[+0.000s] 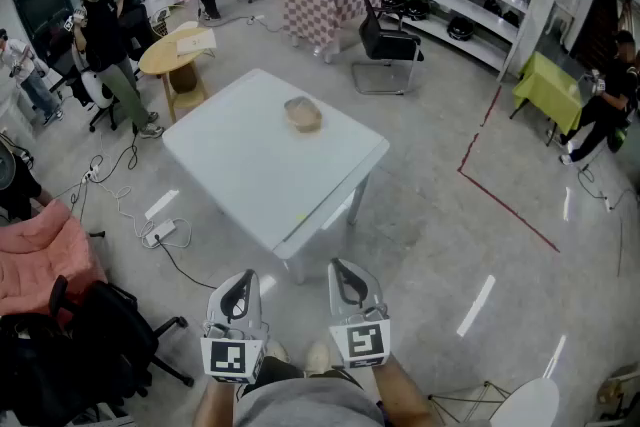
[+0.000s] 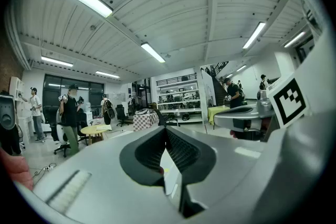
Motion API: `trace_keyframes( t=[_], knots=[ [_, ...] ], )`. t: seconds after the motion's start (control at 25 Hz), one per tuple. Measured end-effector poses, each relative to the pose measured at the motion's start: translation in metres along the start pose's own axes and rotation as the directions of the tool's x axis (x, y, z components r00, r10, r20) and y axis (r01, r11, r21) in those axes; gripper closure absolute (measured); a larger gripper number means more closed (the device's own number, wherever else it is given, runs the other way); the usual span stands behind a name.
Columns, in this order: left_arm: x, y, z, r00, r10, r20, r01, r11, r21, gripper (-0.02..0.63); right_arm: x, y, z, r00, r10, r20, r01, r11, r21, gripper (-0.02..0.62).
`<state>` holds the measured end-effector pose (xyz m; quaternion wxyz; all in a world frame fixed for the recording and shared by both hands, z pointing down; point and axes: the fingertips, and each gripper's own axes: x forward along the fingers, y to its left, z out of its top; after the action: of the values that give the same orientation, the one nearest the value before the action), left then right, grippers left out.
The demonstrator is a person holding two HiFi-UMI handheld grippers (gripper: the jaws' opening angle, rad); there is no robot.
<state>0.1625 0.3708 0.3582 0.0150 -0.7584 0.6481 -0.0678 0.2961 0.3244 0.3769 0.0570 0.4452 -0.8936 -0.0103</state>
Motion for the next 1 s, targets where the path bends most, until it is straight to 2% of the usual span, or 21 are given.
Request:
trace_keyframes(
  t=[0.28,0.6,0.84,1.0],
  knots=[
    [-0.007,-0.002,-0.003,1.0,0.014,-0.006,-0.014,1.0,-0.013,0.594,-0.005,0.002,0.007,0.999,0.015,0.034,-0.016,1.0,0.024,0.592],
    [-0.013,0.023,-0.006,0.998,0.067,-0.015,-0.067,0.998,-0.019,0.595,0.015,0.027,0.014,0.996,0.073,0.051,-0.071,0.997,-0.031,0.592],
    [-0.002,0.058,-0.019,0.996,0.083,-0.024,-0.083,0.996,-0.026,0.594,0.053,0.044,0.011,0.995,0.093,0.029,-0.092,0.995,-0.03,0.592],
    [0.024,0.103,-0.017,0.996,0.083,-0.025,-0.085,0.995,-0.053,0.595,0.102,0.055,0.018,0.996,0.083,0.03,-0.082,0.996,-0.017,0.592]
  ],
)
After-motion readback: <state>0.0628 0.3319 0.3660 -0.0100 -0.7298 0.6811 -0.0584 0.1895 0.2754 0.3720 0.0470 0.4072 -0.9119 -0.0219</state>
